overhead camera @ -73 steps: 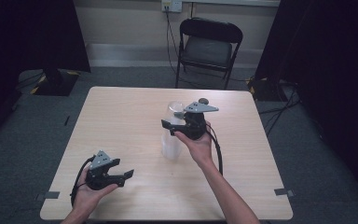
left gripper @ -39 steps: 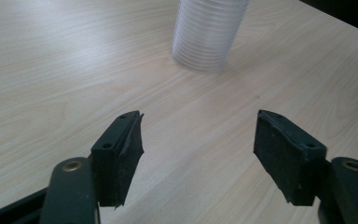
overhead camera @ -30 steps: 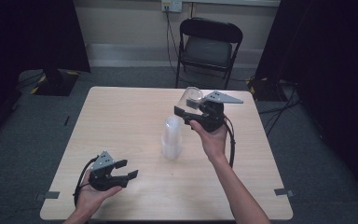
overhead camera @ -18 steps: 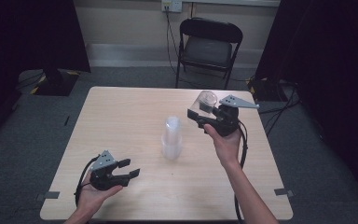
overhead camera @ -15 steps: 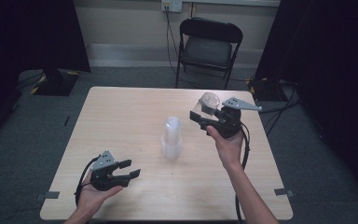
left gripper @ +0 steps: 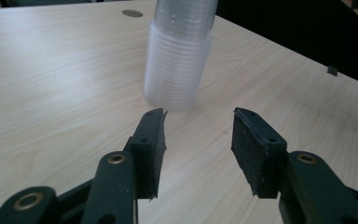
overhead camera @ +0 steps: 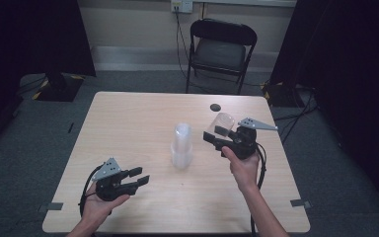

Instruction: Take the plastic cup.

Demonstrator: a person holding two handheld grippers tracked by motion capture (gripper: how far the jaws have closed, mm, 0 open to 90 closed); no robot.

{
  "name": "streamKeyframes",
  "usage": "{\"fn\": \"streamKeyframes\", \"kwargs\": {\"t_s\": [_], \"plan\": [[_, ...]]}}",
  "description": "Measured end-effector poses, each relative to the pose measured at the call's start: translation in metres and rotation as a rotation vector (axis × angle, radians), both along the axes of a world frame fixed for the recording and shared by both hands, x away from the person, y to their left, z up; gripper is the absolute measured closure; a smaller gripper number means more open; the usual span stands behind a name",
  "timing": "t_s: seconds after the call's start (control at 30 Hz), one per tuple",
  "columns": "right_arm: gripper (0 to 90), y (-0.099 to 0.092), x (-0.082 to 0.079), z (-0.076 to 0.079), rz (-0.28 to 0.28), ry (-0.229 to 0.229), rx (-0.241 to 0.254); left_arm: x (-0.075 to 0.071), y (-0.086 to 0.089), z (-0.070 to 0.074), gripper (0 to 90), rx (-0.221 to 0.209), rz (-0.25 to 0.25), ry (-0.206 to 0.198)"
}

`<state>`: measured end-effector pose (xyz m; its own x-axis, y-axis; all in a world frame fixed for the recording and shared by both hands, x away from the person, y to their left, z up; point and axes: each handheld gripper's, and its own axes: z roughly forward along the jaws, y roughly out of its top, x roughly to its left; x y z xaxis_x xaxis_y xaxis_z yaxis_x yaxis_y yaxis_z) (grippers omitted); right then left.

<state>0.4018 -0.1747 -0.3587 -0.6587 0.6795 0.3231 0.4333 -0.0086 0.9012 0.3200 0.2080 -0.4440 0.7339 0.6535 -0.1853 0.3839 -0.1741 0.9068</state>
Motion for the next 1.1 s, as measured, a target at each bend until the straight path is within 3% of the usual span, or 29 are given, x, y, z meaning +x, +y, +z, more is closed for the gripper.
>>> {"fn": "streamKeyframes", "kwargs": {"t_s": [0.07, 0.2, 0.3, 0.4, 0.47, 0.57, 0.73, 0.8, 0.87, 1.1], "plan": [[38.7, 0.000, -0.002, -0.005, 0.006, 0.014, 0.007, -0.001, -0.001, 0.002, 57.2, -0.001, -0.004, -0.037], [38.7, 0.000, -0.006, -0.013, 0.014, 0.037, 0.002, -0.002, -0.005, 0.005, 57.3, 0.003, -0.006, -0.070], [38.6, 0.000, -0.009, -0.016, 0.014, 0.052, -0.001, 0.000, -0.009, 0.009, 56.8, 0.035, 0.001, -0.045], [38.6, -0.002, -0.012, -0.016, 0.002, 0.061, -0.007, 0.005, -0.015, 0.011, 53.2, 0.048, -0.003, 0.005], [38.6, -0.004, -0.013, -0.016, 0.002, 0.074, 0.003, 0.008, -0.017, 0.013, 53.2, 0.048, -0.015, 0.013], [38.8, -0.005, -0.017, -0.016, 0.013, 0.075, 0.017, 0.013, -0.027, 0.016, 53.3, 0.078, -0.036, 0.001], [38.9, -0.004, -0.025, -0.021, 0.032, 0.095, 0.021, 0.017, -0.049, 0.018, 45.0, 0.058, -0.084, -0.011], [39.8, -0.003, -0.028, -0.024, 0.035, 0.101, 0.019, 0.018, -0.056, 0.020, 42.8, 0.072, -0.110, 0.001], [40.9, -0.002, -0.030, -0.027, 0.036, 0.109, 0.020, 0.019, -0.064, 0.021, 44.8, 0.051, -0.128, -0.018], [41.1, 0.000, -0.036, -0.036, 0.056, 0.139, 0.051, 0.019, -0.078, 0.019, 51.3, 0.055, -0.139, -0.037]]}}
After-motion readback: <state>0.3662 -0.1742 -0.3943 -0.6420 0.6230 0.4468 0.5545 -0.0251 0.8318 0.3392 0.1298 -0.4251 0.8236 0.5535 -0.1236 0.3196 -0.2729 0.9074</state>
